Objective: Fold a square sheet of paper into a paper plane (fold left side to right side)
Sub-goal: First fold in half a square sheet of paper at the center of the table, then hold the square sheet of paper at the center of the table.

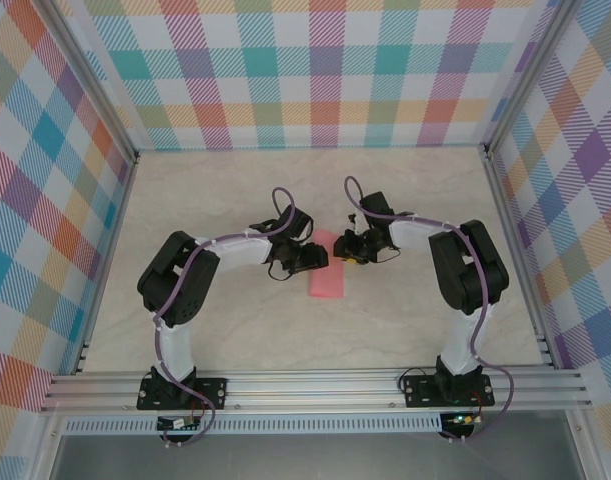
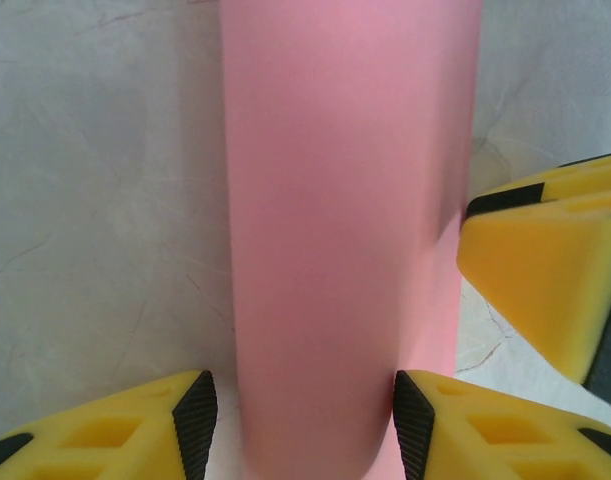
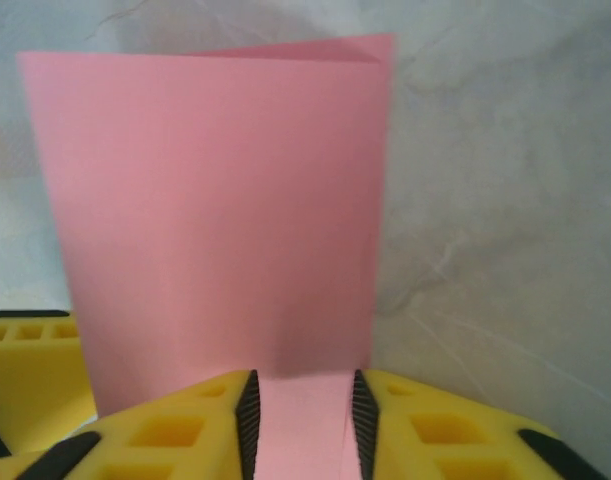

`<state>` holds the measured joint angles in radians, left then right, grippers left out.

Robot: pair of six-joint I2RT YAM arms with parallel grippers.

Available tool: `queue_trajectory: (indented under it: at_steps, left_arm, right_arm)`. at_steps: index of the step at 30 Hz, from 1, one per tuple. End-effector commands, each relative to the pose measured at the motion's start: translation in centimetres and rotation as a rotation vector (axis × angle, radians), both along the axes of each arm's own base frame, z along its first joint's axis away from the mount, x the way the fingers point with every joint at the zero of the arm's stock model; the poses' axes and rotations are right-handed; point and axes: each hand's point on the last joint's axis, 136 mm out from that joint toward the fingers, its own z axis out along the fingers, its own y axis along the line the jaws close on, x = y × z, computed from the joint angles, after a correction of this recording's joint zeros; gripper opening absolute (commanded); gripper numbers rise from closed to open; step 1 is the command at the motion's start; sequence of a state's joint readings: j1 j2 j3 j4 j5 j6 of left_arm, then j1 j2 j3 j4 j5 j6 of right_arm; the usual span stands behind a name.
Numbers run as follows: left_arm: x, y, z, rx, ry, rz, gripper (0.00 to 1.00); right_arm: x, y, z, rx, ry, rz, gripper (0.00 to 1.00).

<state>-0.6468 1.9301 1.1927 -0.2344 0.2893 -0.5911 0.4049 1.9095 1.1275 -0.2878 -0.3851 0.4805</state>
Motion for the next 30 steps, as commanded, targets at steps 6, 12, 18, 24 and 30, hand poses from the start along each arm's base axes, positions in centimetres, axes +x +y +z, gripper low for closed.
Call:
queue_trajectory:
  at_steps: [6,12,18,24,30]
  left_arm:
    - [-0.2,0.1,-1.2,0.039,0.035,0.016,0.53]
    - [0.0,-0.5,-1.0,0.027,0.036,0.011,0.55]
    - [-0.5,-0.5,-1.6,0.047,0.066,0.000,0.57]
    - [-0.5,-0.8,-2.0,0.051,0.076,-0.003,0.57]
    - [-0.6,-0.9,-2.3,0.060,0.084,-0.013,0.57]
  right_arm:
    - [-1.0,-3.7,2.0,-0.170,-0.078,-0.044,0.47]
    - [-1.9,-4.8,2.6,-0.204,-0.091,-0.059,0.49]
    - [-2.3,-5.7,3.6,-0.219,-0.126,-0.097,0.48]
    - [-2.8,-5.8,4.1,-0.213,-0.129,-0.093,0.48]
    - [-3.1,-5.4,3.9,-0.189,-0.113,-0.085,0.47]
